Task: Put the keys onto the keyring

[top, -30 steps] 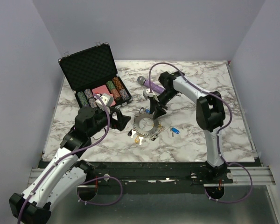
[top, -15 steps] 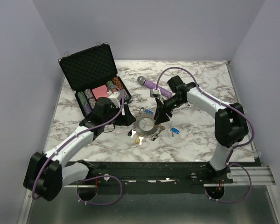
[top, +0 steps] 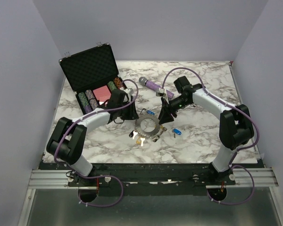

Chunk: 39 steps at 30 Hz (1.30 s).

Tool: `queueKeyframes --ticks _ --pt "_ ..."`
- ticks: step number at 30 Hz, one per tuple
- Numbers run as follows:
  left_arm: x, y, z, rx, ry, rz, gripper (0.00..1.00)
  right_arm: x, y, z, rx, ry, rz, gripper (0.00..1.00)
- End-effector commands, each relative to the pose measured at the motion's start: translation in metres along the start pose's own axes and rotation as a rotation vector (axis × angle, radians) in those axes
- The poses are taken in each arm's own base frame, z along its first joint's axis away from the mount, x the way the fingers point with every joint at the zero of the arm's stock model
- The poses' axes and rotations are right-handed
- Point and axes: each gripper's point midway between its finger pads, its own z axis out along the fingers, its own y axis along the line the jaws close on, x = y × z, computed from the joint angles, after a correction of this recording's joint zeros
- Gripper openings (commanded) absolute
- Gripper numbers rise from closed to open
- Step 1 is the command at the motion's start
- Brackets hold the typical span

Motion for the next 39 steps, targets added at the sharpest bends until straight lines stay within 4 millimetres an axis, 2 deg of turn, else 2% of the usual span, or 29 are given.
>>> queueKeyframes --ticks 1,6,13,16,26,33,37,39 --pt "-0.003 0.014 0.010 -0.074 0.046 0.024 0.40 -0.011 0.008 -0.005 -0.007 -0.036 -0.036 0.49" --pt "0.000 0.019 0.008 -0.092 0.055 0.049 0.36 -0.008 0.007 -0.003 -0.011 -0.033 -0.027 0.49" --pt "0.017 0.017 0.000 -0.052 0.056 0.055 0.36 -0.006 0.007 -0.002 -0.014 -0.028 -0.024 0.49" --pt "0.022 0.019 0.004 -0.051 0.072 0.056 0.36 -0.004 0.007 -0.001 -0.019 -0.025 -0.019 0.48" --pt "0.014 0.011 0.004 -0.003 0.065 0.057 0.34 -0.003 0.006 -0.001 -0.019 -0.022 -0.018 0.49" --pt "0.019 0.007 0.003 0.046 0.076 0.041 0.34 -0.002 0.006 -0.001 -0.025 -0.017 -0.017 0.49" --pt "0.016 0.007 -0.008 0.029 0.036 0.047 0.34 0.001 0.006 -0.002 -0.023 -0.009 -0.015 0.48" --pt "0.012 0.004 -0.018 0.030 -0.006 0.060 0.36 0.005 0.013 -0.001 -0.056 -0.011 -0.047 0.48"
